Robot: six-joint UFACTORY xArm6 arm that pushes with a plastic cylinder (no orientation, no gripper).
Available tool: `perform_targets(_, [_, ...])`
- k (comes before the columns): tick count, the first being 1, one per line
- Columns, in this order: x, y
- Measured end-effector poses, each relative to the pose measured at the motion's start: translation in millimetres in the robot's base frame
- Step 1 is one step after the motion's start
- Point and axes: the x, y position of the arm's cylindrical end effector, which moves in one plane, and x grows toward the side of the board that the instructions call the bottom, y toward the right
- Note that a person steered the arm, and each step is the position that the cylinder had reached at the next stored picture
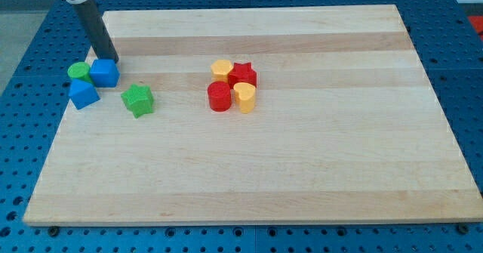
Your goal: Slide the green star to the center left of the board
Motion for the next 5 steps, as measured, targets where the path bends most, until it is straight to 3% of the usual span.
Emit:
perform_targets(3, [2,0])
perform_targets(5, [-2,44])
